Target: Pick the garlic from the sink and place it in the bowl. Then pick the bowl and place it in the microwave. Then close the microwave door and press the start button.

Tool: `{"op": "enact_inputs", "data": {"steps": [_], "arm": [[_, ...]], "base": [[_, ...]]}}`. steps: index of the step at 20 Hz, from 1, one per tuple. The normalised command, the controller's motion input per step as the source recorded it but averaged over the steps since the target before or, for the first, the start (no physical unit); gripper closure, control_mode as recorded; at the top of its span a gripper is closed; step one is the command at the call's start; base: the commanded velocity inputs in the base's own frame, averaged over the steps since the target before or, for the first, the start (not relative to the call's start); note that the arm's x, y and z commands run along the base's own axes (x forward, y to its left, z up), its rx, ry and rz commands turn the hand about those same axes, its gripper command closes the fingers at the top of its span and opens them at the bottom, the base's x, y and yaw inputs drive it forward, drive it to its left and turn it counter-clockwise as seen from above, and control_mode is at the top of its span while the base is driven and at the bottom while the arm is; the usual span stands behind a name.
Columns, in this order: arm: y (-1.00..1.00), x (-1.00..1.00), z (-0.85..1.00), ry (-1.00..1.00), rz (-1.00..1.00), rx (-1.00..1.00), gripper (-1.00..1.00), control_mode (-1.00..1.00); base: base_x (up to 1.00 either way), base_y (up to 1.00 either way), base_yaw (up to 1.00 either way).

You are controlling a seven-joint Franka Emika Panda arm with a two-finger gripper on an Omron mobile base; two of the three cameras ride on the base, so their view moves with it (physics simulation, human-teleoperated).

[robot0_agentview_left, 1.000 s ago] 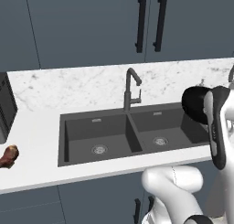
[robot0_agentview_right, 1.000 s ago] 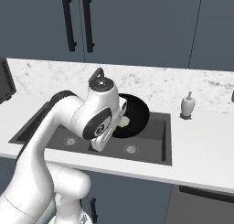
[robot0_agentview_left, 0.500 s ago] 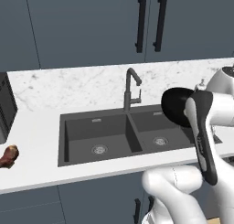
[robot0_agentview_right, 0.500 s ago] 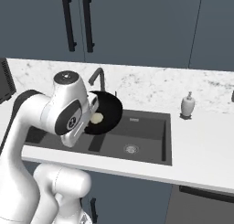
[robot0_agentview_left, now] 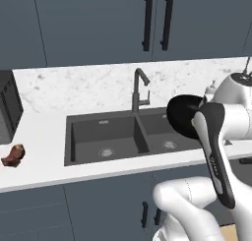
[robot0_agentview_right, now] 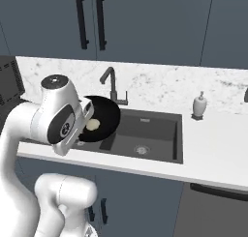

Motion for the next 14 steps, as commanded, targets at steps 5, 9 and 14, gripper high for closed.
{"op": "enact_inputs", "data": {"steps": [5, 9, 14], "arm": [[0.00, 0.00, 0.00, 0.00, 0.00, 0.00, 1.00, 1.00], [0.00, 0.00, 0.00, 0.00, 0.00, 0.00, 1.00, 1.00], [0.00, 0.00, 0.00, 0.00, 0.00, 0.00, 1.00, 1.00]], "base": [[-0.96, -0.05, 0.46], [-0.11, 0.30, 0.90], [0.00, 0.08, 1.00]]}}
